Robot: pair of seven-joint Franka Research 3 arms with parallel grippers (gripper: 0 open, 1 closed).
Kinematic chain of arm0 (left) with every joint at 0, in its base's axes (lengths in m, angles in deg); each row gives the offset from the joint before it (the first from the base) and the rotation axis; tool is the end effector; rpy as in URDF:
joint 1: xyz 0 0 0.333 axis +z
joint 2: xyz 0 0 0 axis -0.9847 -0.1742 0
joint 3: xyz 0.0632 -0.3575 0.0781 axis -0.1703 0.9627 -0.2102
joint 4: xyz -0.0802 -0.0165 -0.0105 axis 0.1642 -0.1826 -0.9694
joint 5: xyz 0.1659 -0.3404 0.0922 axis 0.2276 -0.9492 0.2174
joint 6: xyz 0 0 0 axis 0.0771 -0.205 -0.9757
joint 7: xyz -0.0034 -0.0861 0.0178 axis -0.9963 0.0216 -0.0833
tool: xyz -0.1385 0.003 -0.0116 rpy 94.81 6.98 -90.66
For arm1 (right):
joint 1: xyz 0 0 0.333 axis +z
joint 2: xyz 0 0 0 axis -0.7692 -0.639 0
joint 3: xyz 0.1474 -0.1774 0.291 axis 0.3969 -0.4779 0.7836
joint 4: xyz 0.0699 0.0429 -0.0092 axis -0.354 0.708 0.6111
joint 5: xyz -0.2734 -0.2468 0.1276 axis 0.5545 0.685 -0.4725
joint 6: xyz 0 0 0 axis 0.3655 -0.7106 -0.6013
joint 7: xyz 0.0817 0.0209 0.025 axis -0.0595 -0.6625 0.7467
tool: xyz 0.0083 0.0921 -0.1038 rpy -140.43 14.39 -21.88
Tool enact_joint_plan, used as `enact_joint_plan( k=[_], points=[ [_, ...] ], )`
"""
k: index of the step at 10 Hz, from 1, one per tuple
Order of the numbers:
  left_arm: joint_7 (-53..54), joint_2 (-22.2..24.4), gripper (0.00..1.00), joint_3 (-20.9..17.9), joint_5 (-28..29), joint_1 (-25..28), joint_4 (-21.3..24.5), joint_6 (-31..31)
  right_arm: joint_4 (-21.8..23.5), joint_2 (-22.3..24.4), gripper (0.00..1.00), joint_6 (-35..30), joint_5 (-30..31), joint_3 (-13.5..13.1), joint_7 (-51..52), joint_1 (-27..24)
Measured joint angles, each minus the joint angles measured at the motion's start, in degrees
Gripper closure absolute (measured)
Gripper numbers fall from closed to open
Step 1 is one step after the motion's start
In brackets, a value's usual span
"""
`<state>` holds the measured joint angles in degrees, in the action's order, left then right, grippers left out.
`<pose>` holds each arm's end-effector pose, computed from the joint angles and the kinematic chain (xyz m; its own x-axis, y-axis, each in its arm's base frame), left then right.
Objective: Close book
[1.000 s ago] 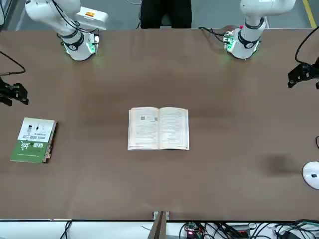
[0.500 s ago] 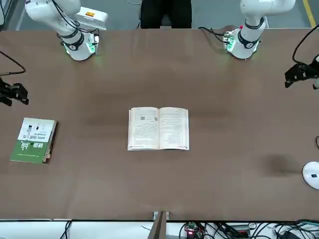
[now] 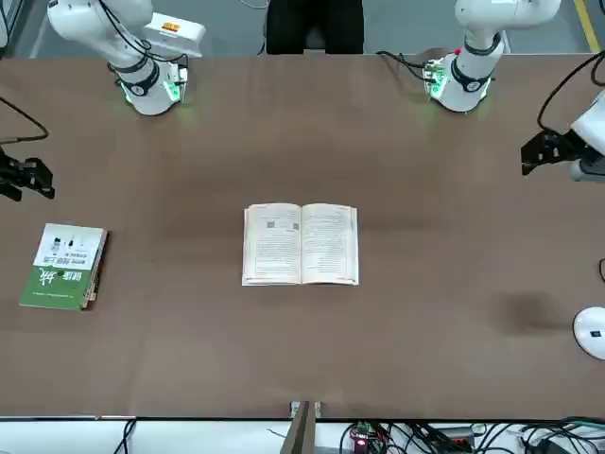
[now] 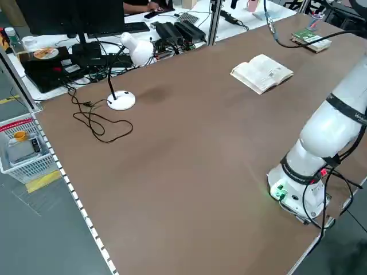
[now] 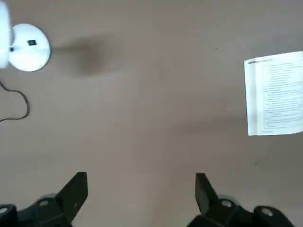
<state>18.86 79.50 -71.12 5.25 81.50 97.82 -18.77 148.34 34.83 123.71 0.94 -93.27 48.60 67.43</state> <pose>0.5376 -0.0951 0.6320 0.9847 -0.1740 0.0097 -0.1739 -0.9847 -0.0071 0.5740 0.0399 0.6405 0.9963 0.0850 0.0079 0.0849 -0.9963 0.0158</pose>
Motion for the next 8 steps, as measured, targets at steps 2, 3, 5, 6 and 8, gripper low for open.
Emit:
enact_joint_plan(
  k=[2,3,5,6,8],
  points=[
    [-0.41,-0.63,0.00,2.56,0.00,-0.14,-0.33,-0.32,0.00,0.00,0.31,0.00,0.00,-0.02,-0.01,-0.01],
    [-0.54,-0.86,0.00,3.41,0.00,-0.28,-0.34,-0.40,0.00,0.00,0.31,0.00,0.00,-0.03,-0.01,-0.01],
    [-0.56,-1.78,0.00,4.43,0.00,-0.37,-0.34,-1.34,0.00,0.00,0.32,0.00,0.00,-0.03,-0.01,-0.01],
    [-0.55,-2.51,0.00,4.93,0.00,-0.36,-0.35,-2.47,0.00,0.00,0.33,0.00,0.00,-0.04,-0.01,-0.01],
    [-0.54,-4.24,0.00,6.46,0.00,-0.34,-0.38,-3.96,0.00,0.00,0.39,0.00,-0.19,-0.03,-0.07,-0.01]
  ],
)
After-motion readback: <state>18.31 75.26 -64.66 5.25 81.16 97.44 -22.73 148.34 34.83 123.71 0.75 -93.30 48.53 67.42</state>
